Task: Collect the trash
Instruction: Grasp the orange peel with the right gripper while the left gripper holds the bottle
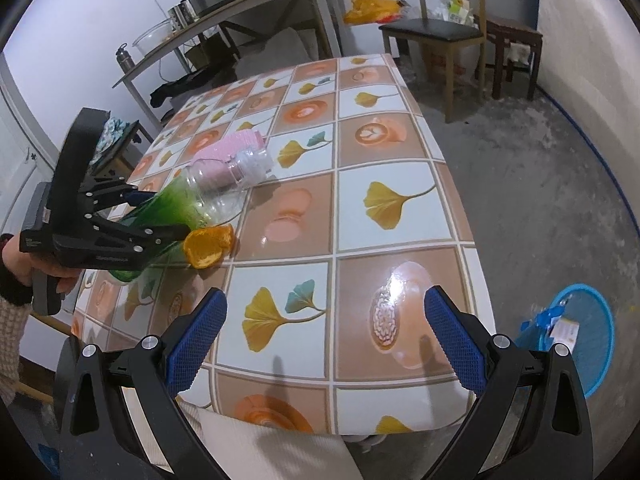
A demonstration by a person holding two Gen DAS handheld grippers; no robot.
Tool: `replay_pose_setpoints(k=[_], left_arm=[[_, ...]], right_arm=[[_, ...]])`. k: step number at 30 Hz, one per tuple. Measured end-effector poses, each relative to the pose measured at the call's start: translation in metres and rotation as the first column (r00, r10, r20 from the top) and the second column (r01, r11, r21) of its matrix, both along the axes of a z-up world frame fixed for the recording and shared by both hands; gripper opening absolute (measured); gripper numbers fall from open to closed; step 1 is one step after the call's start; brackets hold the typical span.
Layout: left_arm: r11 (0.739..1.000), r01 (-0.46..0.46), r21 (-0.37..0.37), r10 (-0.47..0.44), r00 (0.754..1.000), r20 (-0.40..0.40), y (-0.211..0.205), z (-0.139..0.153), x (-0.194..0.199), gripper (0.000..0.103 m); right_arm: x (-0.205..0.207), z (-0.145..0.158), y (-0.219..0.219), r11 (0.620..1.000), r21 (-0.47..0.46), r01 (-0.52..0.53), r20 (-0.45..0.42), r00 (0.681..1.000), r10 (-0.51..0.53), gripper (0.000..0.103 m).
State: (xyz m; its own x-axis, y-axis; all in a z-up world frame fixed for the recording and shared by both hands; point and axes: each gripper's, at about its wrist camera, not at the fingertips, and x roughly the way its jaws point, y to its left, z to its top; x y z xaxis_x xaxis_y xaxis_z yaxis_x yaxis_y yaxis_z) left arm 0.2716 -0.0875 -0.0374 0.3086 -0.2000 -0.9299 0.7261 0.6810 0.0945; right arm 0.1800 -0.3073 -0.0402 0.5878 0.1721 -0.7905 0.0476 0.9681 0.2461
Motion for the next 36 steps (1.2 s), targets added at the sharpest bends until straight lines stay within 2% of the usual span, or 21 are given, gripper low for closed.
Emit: replay_pose_setpoints(k=[6, 8, 11, 16, 21, 26, 28, 31, 36], left_arm=[[0.984, -0.11, -0.141, 0.11, 0.994, -0.01, 0.033, 0.014, -0.013, 0.057], [0.966, -0.166, -0.197, 0.165, 0.986, -0.021, 0.049, 0.018, -0.016, 0.057], [0.922, -0.253, -0.294, 0.247, 0.967, -0.058, 0.076, 0.022, -0.023, 0.057], [0.841, -0.383, -0.382, 0.37, 0.922, -0.11, 0.116, 0.014, -0.042, 0.056], [0.776, -0.468, -0.423, 0.445, 0.881, -0.16, 0.137, 0.001, -0.057, 0.056], [0.74, -0.503, -0.446, 0.483, 0.859, -0.168, 0.147, -0.002, -0.067, 0.056], [0.726, -0.516, -0.455, 0.497, 0.851, -0.172, 0.149, -0.002, -0.07, 0.056], [0.714, -0.524, -0.465, 0.508, 0.844, -0.172, 0.153, -0.002, -0.073, 0.056], [0.72, -0.518, -0.462, 0.508, 0.847, -0.158, 0.151, -0.001, -0.074, 0.056]], right_arm=[[0.006, -0.001, 0.008, 0.999, -0.002, -0.042, -0.01, 0.999, 0.042, 0.095], [0.009, -0.001, 0.012, 0.998, 0.0, -0.058, -0.01, 0.998, 0.058, 0.095], [0.014, -0.001, 0.021, 0.996, 0.016, -0.089, -0.001, 0.996, 0.089, 0.095], [0.03, -0.003, 0.04, 0.988, 0.072, -0.14, -0.001, 0.99, 0.141, 0.094], [0.054, -0.009, 0.056, 0.977, 0.147, -0.152, -0.021, 0.987, 0.157, 0.084], [0.076, -0.017, 0.071, 0.978, 0.151, -0.144, -0.045, 0.987, 0.153, 0.062], [0.081, -0.02, 0.076, 0.977, 0.154, -0.149, -0.056, 0.986, 0.159, 0.057], [0.086, -0.027, 0.083, 0.978, 0.143, -0.153, -0.078, 0.983, 0.165, 0.049], [0.089, -0.034, 0.094, 0.979, 0.12, -0.167, -0.098, 0.979, 0.179, 0.037]])
